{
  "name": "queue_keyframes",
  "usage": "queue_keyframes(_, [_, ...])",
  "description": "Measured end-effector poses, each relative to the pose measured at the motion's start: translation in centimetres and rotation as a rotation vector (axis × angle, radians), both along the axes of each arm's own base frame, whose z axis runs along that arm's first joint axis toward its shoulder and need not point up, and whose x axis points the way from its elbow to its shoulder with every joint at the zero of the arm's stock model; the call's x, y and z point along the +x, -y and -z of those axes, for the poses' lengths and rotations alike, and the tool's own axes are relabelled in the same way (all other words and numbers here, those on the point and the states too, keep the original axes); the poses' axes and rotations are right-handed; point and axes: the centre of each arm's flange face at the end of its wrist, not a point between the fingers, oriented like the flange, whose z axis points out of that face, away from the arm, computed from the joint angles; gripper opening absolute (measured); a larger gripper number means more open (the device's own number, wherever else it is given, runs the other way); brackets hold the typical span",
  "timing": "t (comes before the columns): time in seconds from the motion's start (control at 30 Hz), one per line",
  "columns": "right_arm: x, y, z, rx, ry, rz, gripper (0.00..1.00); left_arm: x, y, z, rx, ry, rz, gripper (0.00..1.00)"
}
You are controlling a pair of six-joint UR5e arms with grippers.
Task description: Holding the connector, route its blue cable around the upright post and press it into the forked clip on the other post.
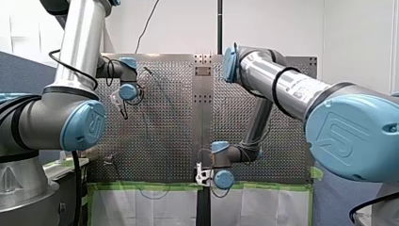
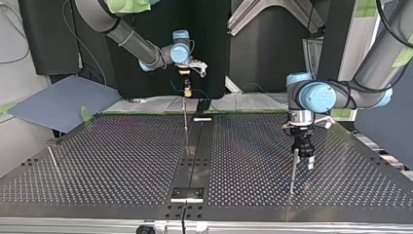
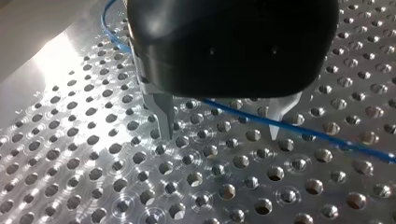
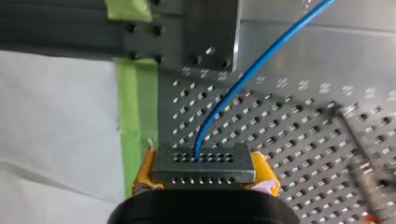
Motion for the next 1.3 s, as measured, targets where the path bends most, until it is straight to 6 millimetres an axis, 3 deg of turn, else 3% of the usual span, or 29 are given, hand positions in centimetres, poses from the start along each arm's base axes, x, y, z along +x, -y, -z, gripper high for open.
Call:
queue_keyframes(0.37, [-3.0,-0.4,5.9,0.042,-0.041,0.035,0.0,0.0,0.1,0.0,0.0,-0.001,0.002,1.0])
queue_keyframes(0.83, [-7.3,-3.7,13.1,0.128,-0.14,0.063,0.0,0.0,0.2,0.0,0.0,-0.001,0.002,1.0])
queue_keyframes(0.97, [-8.3,-3.8,12.8,0.122,-0.132,0.074,0.0,0.0,0.2,0.0,-0.001,-0.001,0.002,1.0])
queue_keyframes(1.3, [-8.8,-3.5,9.2,0.116,-0.133,0.079,0.0,-0.1,0.2,0.1,-0.001,-0.006,0.001,1.0])
